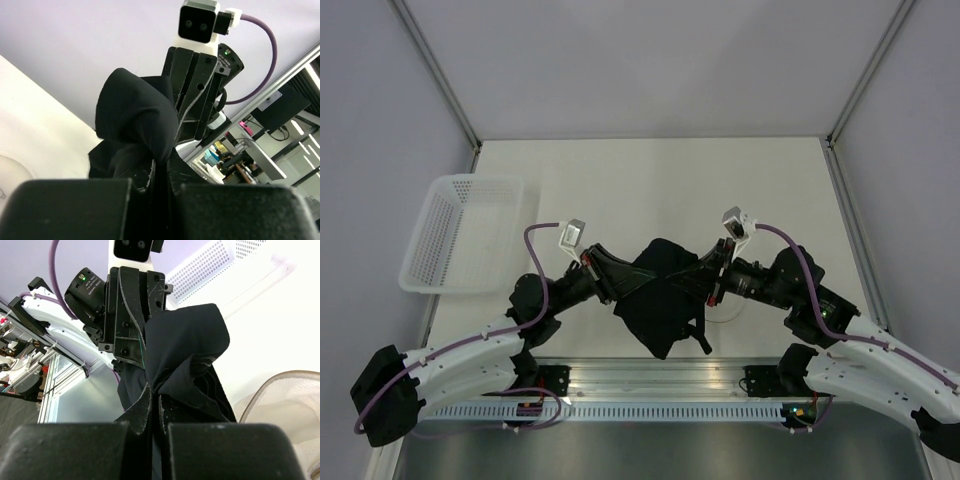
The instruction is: Unzip the laundry bag and remove the bra
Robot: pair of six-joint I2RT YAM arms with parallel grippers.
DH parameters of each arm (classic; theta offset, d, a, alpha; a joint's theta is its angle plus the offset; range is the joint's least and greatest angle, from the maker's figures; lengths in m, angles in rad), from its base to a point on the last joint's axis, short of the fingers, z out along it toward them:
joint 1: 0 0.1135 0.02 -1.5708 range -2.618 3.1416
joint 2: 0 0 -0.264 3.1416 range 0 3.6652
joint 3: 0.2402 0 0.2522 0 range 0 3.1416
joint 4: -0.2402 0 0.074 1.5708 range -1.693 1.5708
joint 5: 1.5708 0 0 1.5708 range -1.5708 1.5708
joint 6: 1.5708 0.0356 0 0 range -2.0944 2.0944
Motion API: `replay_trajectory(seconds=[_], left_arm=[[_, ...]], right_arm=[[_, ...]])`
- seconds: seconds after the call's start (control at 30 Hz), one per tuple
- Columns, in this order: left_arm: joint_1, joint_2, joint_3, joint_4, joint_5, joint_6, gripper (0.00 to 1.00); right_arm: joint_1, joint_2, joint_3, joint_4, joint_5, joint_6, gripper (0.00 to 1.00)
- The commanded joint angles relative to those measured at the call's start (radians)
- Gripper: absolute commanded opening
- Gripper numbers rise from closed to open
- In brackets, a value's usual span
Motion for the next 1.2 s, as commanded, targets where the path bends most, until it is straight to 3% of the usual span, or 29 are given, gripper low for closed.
replay_trajectory(seconds=[0.0, 0.03, 0.07, 0.13, 0.17, 0.2, 0.23, 0.27, 0.37, 0.47, 0.7, 0.9, 1.0, 1.17], left_arm=[[-0.005, -0.028, 0.019, 0.041, 0.044, 0.008, 0.02], [-0.005, -0.036, 0.022, 0.020, 0.032, 0.019, 0.02], [-0.005, -0.044, 0.030, -0.022, -0.003, 0.031, 0.02], [-0.005, -0.085, 0.069, -0.210, -0.054, 0.087, 0.02], [-0.005, -0.104, 0.091, -0.290, -0.129, 0.115, 0.02], [-0.005, -0.119, 0.117, -0.382, -0.185, 0.143, 0.02], [-0.005, -0.145, 0.170, -0.574, -0.245, 0.199, 0.02], [-0.005, -0.154, 0.197, -0.649, -0.383, 0.229, 0.02], [-0.003, -0.162, 0.309, -0.910, -0.573, 0.344, 0.02], [0.000, -0.150, 0.396, -1.042, -0.819, 0.440, 0.02], [0.081, -0.083, 0.562, -1.270, -1.192, 0.506, 0.02], [0.423, 0.026, 0.685, -1.355, -1.079, 0.507, 0.02], [0.681, 0.105, 0.741, -1.361, -0.944, 0.494, 0.02], [0.930, 0.286, 0.864, -1.372, -0.844, 0.456, 0.02]], right_arm=[[-0.002, -0.013, 0.002, 0.039, 0.016, -0.001, 0.00], [-0.001, -0.013, 0.005, 0.035, 0.025, -0.001, 0.00], [-0.001, -0.014, 0.010, 0.016, 0.030, -0.005, 0.07], [-0.001, -0.021, 0.019, 0.004, 0.043, -0.011, 0.29], [-0.002, -0.031, 0.024, -0.034, 0.066, -0.016, 0.48], [-0.002, -0.037, 0.030, -0.054, 0.080, -0.025, 0.55], [-0.001, -0.045, 0.039, -0.069, 0.092, -0.028, 0.63], [-0.002, -0.063, 0.042, -0.100, 0.126, -0.033, 0.79], [-0.002, -0.102, 0.051, -0.152, 0.175, -0.045, 0.98], [-0.002, -0.119, 0.054, -0.181, 0.206, -0.056, 0.98], [-0.002, -0.102, 0.045, -0.186, 0.200, -0.065, 0.98], [-0.002, -0.054, 0.021, -0.140, 0.162, -0.056, 0.98], [-0.002, -0.031, 0.002, -0.111, 0.142, -0.044, 0.98], [-0.001, 0.010, -0.018, -0.071, 0.103, -0.034, 0.98]])
